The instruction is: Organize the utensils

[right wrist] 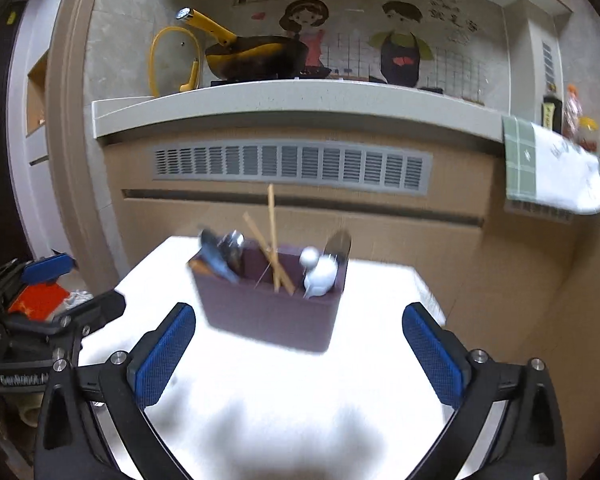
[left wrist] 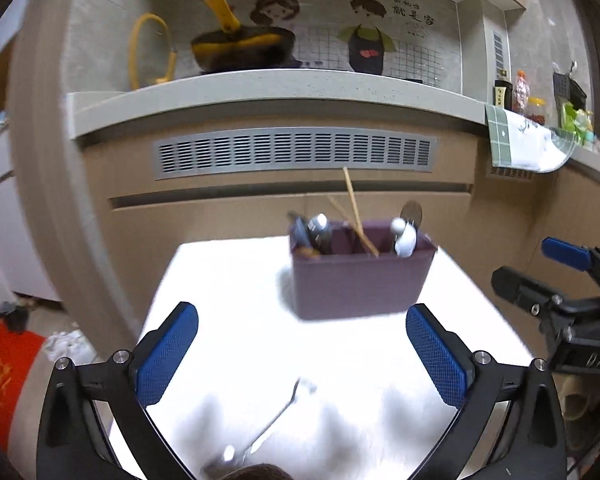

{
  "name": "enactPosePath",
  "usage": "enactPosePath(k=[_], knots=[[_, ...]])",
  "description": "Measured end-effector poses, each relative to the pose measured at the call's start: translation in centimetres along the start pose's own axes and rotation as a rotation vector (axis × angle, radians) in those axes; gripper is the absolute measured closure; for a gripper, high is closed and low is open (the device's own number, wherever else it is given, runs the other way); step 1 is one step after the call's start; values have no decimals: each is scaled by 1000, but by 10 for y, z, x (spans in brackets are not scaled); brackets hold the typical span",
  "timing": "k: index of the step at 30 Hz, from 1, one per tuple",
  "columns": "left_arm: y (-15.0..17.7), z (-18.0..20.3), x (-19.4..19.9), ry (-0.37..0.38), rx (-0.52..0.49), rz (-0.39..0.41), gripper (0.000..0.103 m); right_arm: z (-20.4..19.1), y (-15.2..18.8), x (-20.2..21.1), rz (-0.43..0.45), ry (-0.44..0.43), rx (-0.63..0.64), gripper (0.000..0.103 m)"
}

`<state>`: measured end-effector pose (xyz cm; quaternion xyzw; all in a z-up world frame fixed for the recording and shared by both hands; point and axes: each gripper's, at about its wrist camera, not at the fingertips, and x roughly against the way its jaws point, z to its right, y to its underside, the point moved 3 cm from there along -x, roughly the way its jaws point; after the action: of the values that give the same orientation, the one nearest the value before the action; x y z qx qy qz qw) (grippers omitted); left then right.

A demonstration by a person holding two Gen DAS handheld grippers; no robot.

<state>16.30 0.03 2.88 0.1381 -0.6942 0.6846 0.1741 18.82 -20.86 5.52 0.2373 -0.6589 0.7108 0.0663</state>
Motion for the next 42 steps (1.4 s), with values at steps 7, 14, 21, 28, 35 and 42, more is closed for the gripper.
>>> enactPosePath(k=[7, 14, 21, 28, 35, 42], knots=[[54, 11, 35, -71, -7, -50, 0, -1, 47, 34, -25, 70, -66, 0], [68, 15, 54, -52, 41, -58, 0, 3, 72, 53, -49, 92, -105, 0], [63, 15, 64, -55, 49, -45, 0, 2, 79, 62, -36, 121, -80, 0], [63, 15, 65, -44, 57, -56, 0, 4, 81, 63, -44, 118, -92, 0], [63, 18, 66, -40, 52, -58, 0, 3, 81, 65, -39, 113, -83, 0], [63, 19, 67, -40, 51, -59, 0, 3, 82, 66, -39, 110, -80, 0]])
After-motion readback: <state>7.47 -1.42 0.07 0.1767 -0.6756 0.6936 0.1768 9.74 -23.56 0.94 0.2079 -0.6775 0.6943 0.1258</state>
